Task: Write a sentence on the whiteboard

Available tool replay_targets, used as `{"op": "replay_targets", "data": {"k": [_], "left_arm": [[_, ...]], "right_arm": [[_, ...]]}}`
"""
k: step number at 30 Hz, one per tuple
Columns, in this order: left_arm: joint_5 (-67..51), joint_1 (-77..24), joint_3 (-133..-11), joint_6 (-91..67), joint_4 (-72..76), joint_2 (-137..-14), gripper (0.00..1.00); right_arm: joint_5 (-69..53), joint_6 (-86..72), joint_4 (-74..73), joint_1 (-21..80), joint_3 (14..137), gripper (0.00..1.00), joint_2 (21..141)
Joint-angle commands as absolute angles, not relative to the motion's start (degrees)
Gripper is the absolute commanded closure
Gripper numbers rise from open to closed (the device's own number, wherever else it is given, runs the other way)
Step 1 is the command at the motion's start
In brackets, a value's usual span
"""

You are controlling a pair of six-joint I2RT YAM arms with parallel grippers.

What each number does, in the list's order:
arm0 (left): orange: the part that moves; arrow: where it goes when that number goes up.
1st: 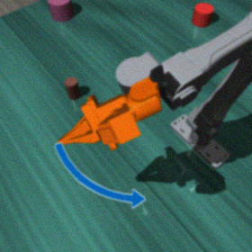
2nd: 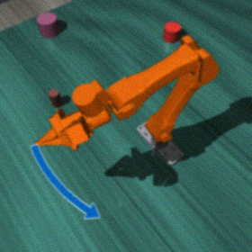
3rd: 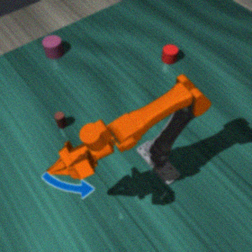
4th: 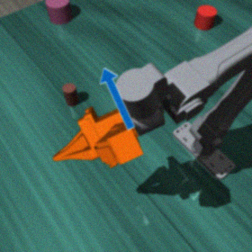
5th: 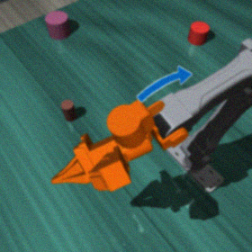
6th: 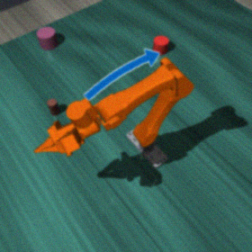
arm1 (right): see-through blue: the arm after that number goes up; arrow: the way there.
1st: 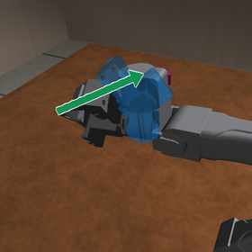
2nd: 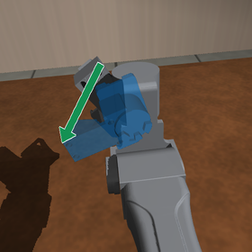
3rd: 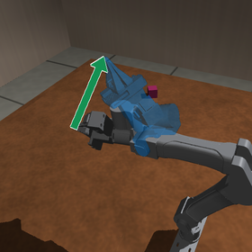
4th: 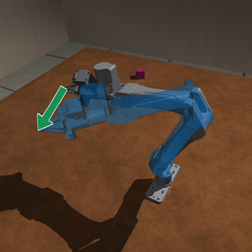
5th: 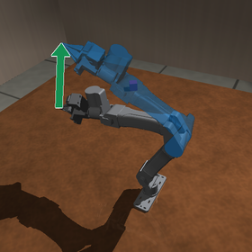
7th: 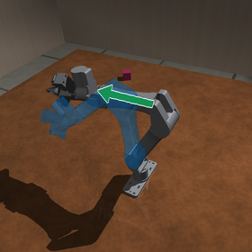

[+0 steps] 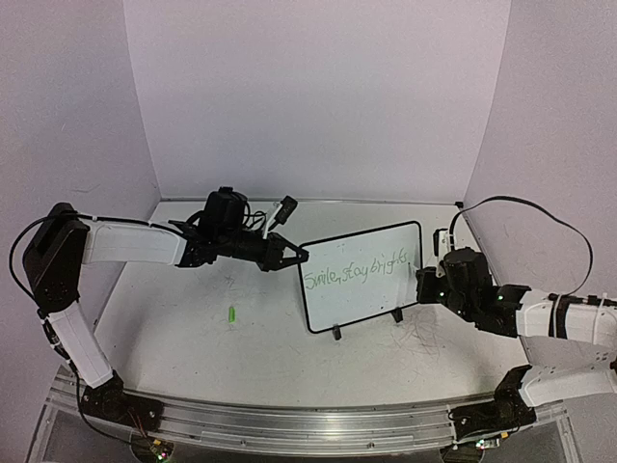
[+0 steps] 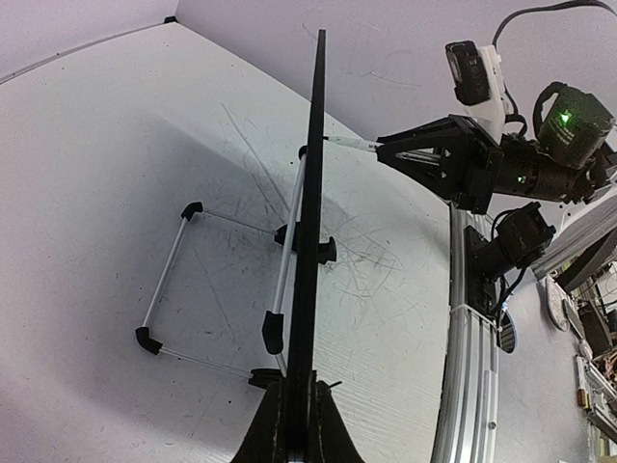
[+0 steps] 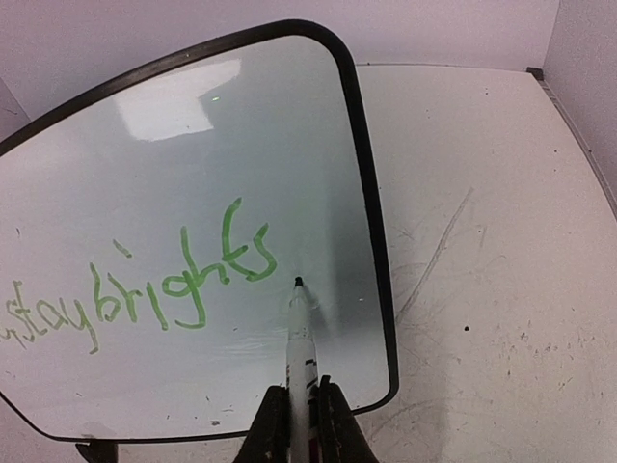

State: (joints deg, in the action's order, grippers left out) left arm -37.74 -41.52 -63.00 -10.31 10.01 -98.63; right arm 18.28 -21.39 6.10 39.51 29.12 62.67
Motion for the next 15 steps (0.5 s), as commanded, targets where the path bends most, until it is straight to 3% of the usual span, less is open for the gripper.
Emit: {"op": "replay_targets", "data": {"k": [1, 10, 15], "left_arm": [[-37.36, -41.92, -64.2, -7.47, 7.95, -97.07, 1.0], [-36.05, -41.92, -64.35, -8.02, 7.87, -97.23, 0.99], [-33.75, -41.85, -64.67, -8.51, 7.74, -96.72, 0.86]], "right_arm": [[20.1, -20.49, 10.0, 39.2, 30.3, 1.0, 64.38], [18.04, -23.34, 3.57, 39.21, 30.85, 1.0, 59.4], [18.22, -25.69, -7.55, 39.16, 33.96, 1.0, 50.97]]}}
